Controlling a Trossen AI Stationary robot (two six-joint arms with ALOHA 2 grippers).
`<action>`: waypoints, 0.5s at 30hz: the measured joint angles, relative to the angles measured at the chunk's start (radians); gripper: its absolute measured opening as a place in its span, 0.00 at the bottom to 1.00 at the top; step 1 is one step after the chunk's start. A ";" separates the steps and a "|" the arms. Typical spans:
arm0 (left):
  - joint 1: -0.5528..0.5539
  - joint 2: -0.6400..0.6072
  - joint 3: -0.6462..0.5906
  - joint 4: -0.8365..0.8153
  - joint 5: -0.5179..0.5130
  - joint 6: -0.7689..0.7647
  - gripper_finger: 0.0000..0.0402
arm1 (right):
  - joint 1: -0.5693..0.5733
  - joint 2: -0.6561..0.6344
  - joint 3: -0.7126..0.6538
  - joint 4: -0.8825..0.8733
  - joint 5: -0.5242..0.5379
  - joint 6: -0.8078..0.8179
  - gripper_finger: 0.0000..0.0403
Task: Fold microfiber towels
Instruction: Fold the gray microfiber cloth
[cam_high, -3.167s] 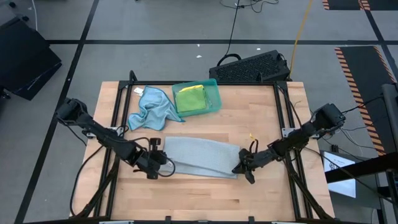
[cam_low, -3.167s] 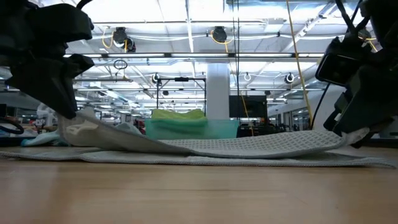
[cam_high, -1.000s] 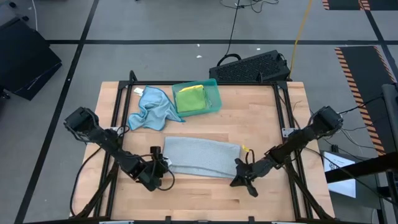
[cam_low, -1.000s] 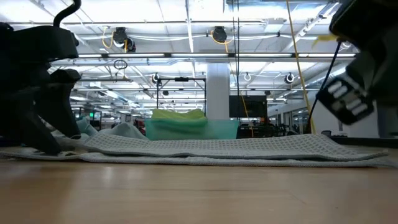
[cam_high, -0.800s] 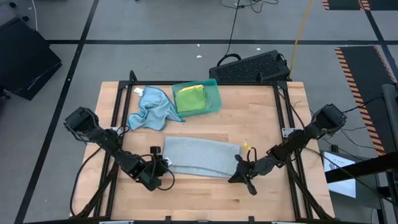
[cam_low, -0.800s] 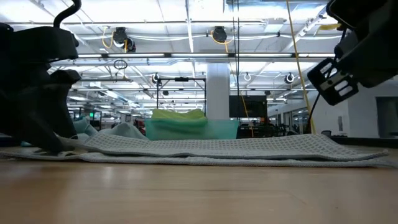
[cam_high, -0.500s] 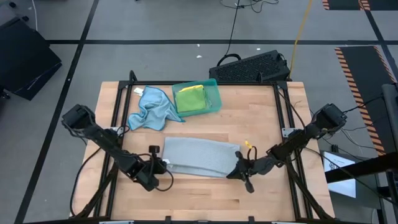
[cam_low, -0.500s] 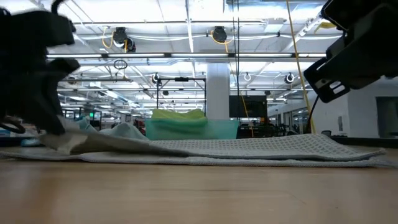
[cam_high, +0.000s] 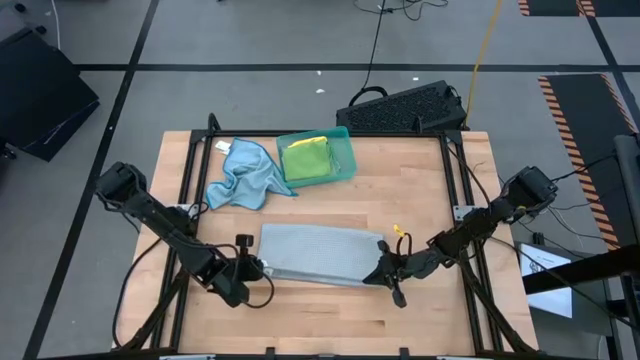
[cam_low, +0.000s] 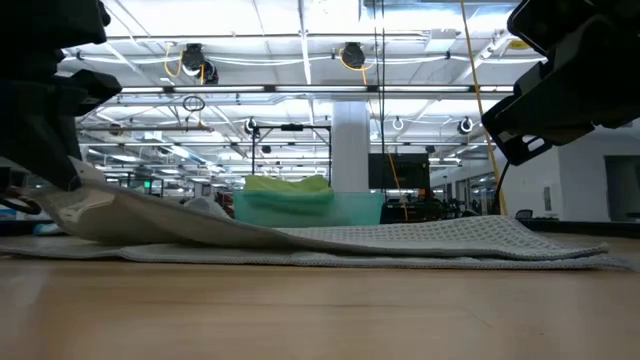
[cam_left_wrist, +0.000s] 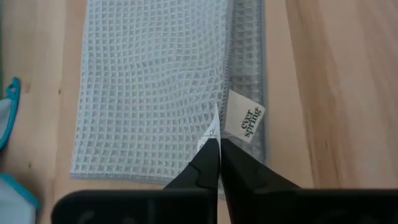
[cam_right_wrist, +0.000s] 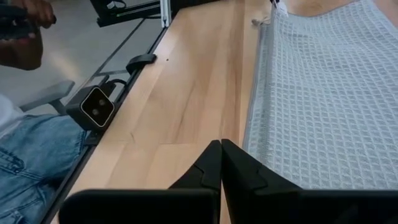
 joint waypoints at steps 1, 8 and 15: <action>-0.001 0.000 0.000 0.001 0.000 -0.004 0.03 | 0.000 0.000 0.000 -0.001 0.000 -0.002 0.00; -0.002 0.000 0.000 0.050 0.060 -0.023 0.16 | 0.000 0.000 0.000 -0.015 0.087 -0.008 0.00; 0.013 -0.002 0.000 0.118 0.021 0.068 0.38 | -0.050 0.002 0.000 0.007 0.224 -0.016 0.00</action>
